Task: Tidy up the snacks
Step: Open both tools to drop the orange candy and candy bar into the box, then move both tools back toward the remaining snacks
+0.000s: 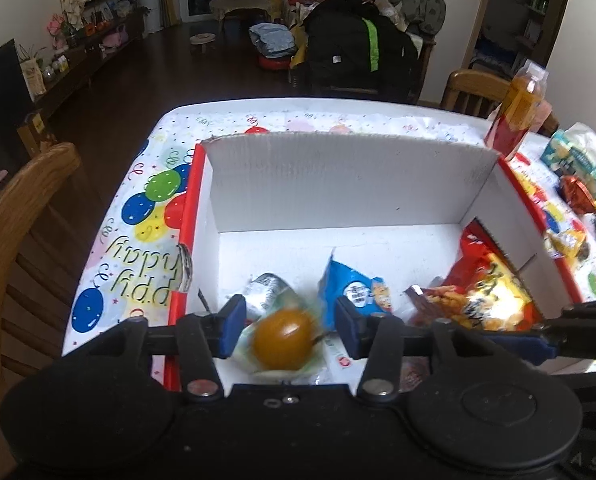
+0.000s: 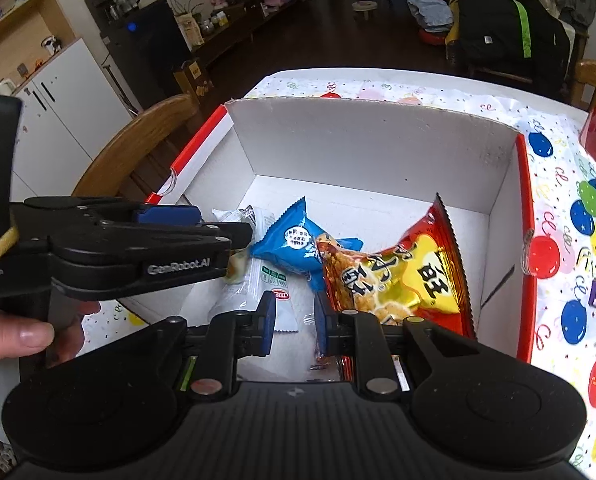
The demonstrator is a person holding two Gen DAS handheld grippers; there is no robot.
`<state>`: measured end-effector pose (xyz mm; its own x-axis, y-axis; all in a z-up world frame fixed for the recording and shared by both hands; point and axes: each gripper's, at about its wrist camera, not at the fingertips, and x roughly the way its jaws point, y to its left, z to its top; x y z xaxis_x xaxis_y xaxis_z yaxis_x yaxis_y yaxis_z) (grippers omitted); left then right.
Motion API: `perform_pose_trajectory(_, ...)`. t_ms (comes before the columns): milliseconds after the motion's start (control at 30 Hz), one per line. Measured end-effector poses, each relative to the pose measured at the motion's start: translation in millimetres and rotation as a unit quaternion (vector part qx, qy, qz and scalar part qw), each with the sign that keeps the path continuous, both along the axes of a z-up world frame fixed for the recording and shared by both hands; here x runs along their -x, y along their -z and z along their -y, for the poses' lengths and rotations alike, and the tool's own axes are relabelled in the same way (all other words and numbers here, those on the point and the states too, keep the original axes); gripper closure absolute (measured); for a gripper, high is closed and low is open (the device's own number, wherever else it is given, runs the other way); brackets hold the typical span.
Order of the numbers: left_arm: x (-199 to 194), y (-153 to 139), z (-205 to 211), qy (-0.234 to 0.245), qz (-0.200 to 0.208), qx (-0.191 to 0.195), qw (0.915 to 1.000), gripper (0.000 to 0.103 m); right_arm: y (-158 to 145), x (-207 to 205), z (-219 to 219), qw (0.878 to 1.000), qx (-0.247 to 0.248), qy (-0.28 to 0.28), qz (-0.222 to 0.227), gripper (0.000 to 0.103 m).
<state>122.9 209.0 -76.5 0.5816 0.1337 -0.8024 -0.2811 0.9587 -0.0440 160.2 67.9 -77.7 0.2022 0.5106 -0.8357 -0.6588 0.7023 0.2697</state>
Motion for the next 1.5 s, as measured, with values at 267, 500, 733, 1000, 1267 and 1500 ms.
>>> perform_pose_trajectory(267, 13.0, -17.6, 8.5, 0.006, 0.024, -0.006, 0.9997, 0.04, -14.6, 4.6, 17.2, 1.0, -0.019, 0.012, 0.004, 0.072)
perform_pose_trajectory(500, 23.4, -38.7, 19.9, 0.014, 0.051, 0.0, 0.9986, 0.033, -33.2, 8.6, 35.5, 0.999, -0.032, 0.018, 0.016, 0.071)
perform_pose_trajectory(733, 33.1, -57.9, 39.7, 0.027, 0.076, -0.007, 0.9968, 0.029, -52.1, 14.8, 53.3, 0.998, -0.036, 0.034, 0.045, 0.048)
perform_pose_trajectory(1000, 36.2, -75.6, 70.8, 0.051, 0.099, -0.007, 0.9938, 0.022, -67.1, 16.3, 90.2, 0.996, -0.038, 0.056, 0.066, 0.034)
perform_pose_trajectory(1267, 32.3, -83.0, 109.4, 0.075, 0.114, 0.002, 0.9907, 0.016, -75.6, 14.3, 141.3, 0.992, -0.038, 0.087, 0.085, 0.028)
perform_pose_trajectory(1500, 24.4, -82.3, 148.7, 0.098, 0.115, 0.004, 0.9885, 0.011, -77.2, 10.5, 192.3, 0.987, -0.044, 0.118, 0.1, 0.021)
